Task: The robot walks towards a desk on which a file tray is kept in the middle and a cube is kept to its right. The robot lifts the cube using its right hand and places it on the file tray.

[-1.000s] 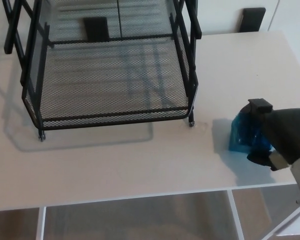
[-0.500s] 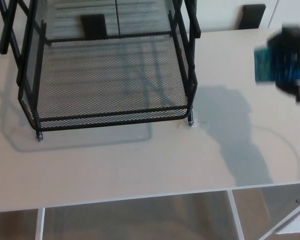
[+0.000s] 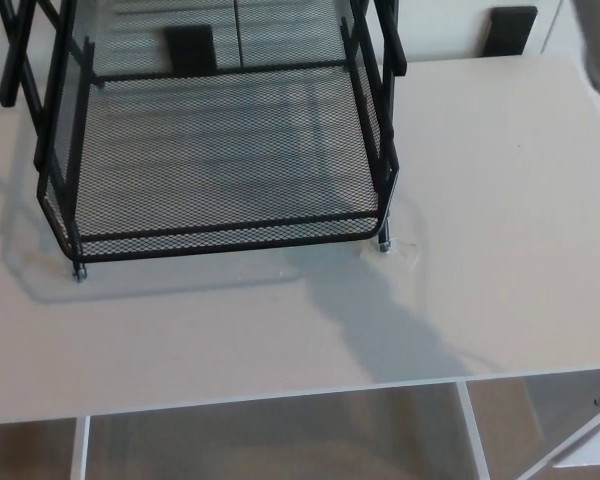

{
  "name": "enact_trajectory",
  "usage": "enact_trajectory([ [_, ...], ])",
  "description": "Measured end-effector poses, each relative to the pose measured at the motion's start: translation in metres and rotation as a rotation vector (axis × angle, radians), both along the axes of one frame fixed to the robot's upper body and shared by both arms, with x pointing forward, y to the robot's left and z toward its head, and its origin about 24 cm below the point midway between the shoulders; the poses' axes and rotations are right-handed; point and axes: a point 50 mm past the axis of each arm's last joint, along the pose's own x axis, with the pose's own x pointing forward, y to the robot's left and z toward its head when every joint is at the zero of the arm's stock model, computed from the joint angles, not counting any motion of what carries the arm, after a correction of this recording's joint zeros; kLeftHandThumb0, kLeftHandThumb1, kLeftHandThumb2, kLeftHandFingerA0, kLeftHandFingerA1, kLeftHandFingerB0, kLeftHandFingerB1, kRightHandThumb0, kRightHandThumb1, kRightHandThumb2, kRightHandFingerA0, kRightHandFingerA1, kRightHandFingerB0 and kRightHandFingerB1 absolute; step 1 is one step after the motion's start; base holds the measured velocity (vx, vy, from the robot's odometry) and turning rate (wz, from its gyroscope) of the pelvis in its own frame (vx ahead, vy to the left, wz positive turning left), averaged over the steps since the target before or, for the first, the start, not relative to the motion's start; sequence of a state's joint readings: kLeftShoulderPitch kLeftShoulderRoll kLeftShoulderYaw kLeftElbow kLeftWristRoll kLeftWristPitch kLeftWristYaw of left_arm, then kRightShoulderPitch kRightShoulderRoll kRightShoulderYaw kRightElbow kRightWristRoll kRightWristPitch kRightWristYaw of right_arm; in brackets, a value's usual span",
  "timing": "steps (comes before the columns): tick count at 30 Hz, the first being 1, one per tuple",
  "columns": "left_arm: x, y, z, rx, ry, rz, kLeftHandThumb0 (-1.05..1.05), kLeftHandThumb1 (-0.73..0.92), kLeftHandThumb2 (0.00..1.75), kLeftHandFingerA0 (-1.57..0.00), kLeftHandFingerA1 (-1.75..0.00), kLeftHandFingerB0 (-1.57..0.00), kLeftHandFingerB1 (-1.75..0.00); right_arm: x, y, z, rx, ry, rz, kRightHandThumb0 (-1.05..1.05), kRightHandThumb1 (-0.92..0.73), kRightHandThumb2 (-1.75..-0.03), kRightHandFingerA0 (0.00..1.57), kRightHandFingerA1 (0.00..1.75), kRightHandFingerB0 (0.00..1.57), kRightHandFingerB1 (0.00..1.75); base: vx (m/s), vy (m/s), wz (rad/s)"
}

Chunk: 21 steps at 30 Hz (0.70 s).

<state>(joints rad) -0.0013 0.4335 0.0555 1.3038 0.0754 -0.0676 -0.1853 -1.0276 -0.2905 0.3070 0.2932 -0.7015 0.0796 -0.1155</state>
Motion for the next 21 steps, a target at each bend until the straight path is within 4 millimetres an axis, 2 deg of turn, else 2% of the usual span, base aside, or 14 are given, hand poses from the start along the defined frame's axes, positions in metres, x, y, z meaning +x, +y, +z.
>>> enact_trajectory([
  [1, 0.000, 0.000, 0.000, 0.000, 0.000, 0.000, -1.05, 0.48, 1.52, -0.63, -1.06, -0.17, -0.82, 0.000, 0.009, 0.006, 0.007, -0.001, 0.024, -0.31, -0.52, -1.01, 1.11, 1.53, 0.90, 1.11, 0.00, 0.000, 0.00],
  [2, 0.000, 0.000, 0.000, 0.000, 0.000, 0.000, -1.05, 0.50, 1.53, -0.71, -1.09, -0.18, -0.82, 0.001, 0.016, 0.010, 0.009, 0.001, 0.042, -0.26, -0.59, -1.01, 0.90, 1.68, 0.86, 1.19, 0.00, 0.000, 0.00],
  [4, 0.001, -0.001, 0.000, -0.001, 0.001, -0.004, -1.05, 0.43, 1.49, -0.65, -1.05, -0.16, -0.81, 0.001, 0.036, 0.021, 0.006, 0.014, 0.094, -0.31, -0.48, -0.86, 1.05, 1.55, 0.92, 1.00, 0.00, 0.000, 0.00],
  [6, 0.002, -0.001, 0.000, -0.003, -0.003, -0.006, -1.05, 0.48, 1.51, -0.61, -1.04, -0.16, -0.81, -0.001, 0.048, 0.025, -0.009, 0.028, 0.121, -0.26, -0.56, -0.89, 0.90, 1.64, 0.88, 1.06, 0.00, 0.000, 0.00],
  [7, 0.003, -0.002, 0.000, -0.003, -0.003, -0.006, -1.05, 0.47, 1.39, -0.67, -1.06, -0.52, -0.98, -0.001, 0.053, 0.026, -0.016, 0.039, 0.132, -0.25, -0.59, -0.82, 0.88, 1.64, 0.86, 1.03, 0.00, 0.000, 0.00],
  [10, 0.005, -0.003, -0.001, -0.008, -0.009, -0.007, -1.04, 0.45, 1.41, -0.66, -1.07, -0.49, -0.99, -0.001, 0.068, 0.021, -0.048, 0.099, 0.165, -0.29, -0.64, -0.59, 0.85, 1.45, 0.89, 0.64, 0.00, 0.000, 0.00],
  [12, 0.008, -0.005, -0.001, -0.012, -0.016, -0.009, -1.04, 0.45, 1.41, -0.66, -1.07, -0.49, -0.99, 0.000, 0.075, 0.015, -0.069, 0.140, 0.175, -0.29, -0.64, -0.59, 0.85, 1.45, 0.89, 0.64, 0.00, 0.000, 0.00],
  [13, 0.010, -0.006, -0.002, -0.015, -0.021, -0.010, -1.03, 0.49, 1.51, -0.64, -1.06, -0.15, -0.81, 0.001, 0.079, 0.011, -0.085, 0.166, 0.179, -0.29, -0.64, -0.59, 0.86, 1.24, 0.90, 0.59, 0.00, 0.000, 0.00],
  [15, 0.012, -0.008, -0.002, -0.019, -0.024, -0.012, -1.05, 0.45, 1.48, -0.75, -1.11, -0.13, -0.80, 0.002, 0.085, 0.004, -0.113, 0.206, 0.184, -0.34, -0.58, -0.58, 0.86, 1.34, 0.92, 0.56, 0.00, 0.000, 0.00],
  [16, 0.013, -0.009, -0.003, -0.022, -0.028, -0.014, -1.04, 0.45, 1.39, -0.70, -1.07, -0.51, -0.98, 0.002, 0.090, -0.001, -0.139, 0.232, 0.187, -0.32, -0.55, -0.58, 0.86, 1.35, 0.90, 0.58, 0.00, 0.000, 0.00],
  [17, 0.015, -0.009, -0.003, -0.023, -0.032, -0.015, -1.05, 0.45, 1.39, -0.72, -1.07, -0.50, -0.98, 0.002, 0.093, -0.004, -0.156, 0.249, 0.189, -0.36, -0.57, -0.58, 0.84, 1.38, 0.88, 0.58, 0.00, 0.000, 0.00],
  [18, 0.016, -0.010, -0.003, -0.026, -0.036, -0.016, -1.04, 0.47, 1.49, -0.77, -1.10, -0.13, -0.78, 0.002, 0.096, -0.009, -0.176, 0.271, 0.191, -0.37, -0.58, -0.61, 0.80, 1.21, 0.86, 0.59, 0.00, 0.000, 0.00],
  [19, 0.018, -0.011, -0.003, -0.028, -0.038, -0.017, -1.04, 0.44, 1.41, -0.67, -1.04, -0.51, -0.97, 0.003, 0.099, -0.014, -0.199, 0.295, 0.193, -0.32, -0.59, -0.57, 0.77, 0.99, 0.87, 0.58, 0.00, 0.000, 0.00],
  [21, 0.019, -0.014, -0.004, -0.034, -0.041, -0.020, -1.05, 0.47, 1.39, -0.67, -1.04, -0.53, -0.98, 0.004, 0.103, -0.026, -0.240, 0.347, 0.196, -0.36, -0.57, -0.57, 0.80, 1.02, 0.91, 0.58, 0.00, 0.000, 0.00],
])
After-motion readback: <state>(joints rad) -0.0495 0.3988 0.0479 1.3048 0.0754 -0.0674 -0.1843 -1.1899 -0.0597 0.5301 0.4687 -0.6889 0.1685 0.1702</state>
